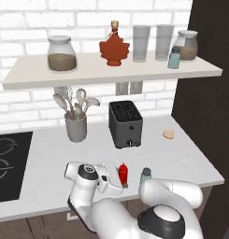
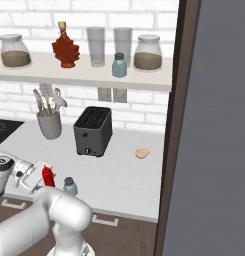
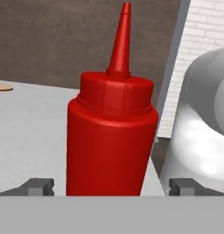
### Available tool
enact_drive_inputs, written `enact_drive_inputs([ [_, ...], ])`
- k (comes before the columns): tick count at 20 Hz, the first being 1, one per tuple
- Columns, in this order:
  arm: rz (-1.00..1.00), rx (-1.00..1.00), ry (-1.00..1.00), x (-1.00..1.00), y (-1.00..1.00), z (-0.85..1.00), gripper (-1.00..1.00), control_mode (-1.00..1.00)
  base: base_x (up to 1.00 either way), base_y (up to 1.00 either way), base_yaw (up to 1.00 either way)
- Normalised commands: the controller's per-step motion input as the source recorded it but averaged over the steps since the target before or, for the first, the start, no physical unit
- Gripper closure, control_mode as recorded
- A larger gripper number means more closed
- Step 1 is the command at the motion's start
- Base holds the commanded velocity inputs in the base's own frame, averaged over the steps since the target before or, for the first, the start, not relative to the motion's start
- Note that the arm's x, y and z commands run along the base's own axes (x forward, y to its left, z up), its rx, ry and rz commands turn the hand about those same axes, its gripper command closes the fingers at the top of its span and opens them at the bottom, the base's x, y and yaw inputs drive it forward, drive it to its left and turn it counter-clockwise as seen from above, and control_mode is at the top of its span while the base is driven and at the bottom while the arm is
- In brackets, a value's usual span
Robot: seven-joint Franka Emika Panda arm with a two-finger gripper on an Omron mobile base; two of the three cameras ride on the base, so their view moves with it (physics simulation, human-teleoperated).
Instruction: Put the shaker and condiment bottle from the counter next to their counterparts in the cabinet.
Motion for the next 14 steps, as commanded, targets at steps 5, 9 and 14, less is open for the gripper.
enact_drive_inputs([
  [5, 0.0, 0.0, 0.0, 0.0, -0.08, -0.12, 1.0, -1.0, 0.0, 0.0, 0.0],
  [9, 0.0, 0.0, 0.01, 0.0, -0.06, -0.09, 1.0, -1.0, 0.0, 0.0, 0.0],
  [14, 0.0, 0.0, 0.0, 0.0, 0.0, 0.0, 1.0, -1.0, 0.0, 0.0, 0.0],
])
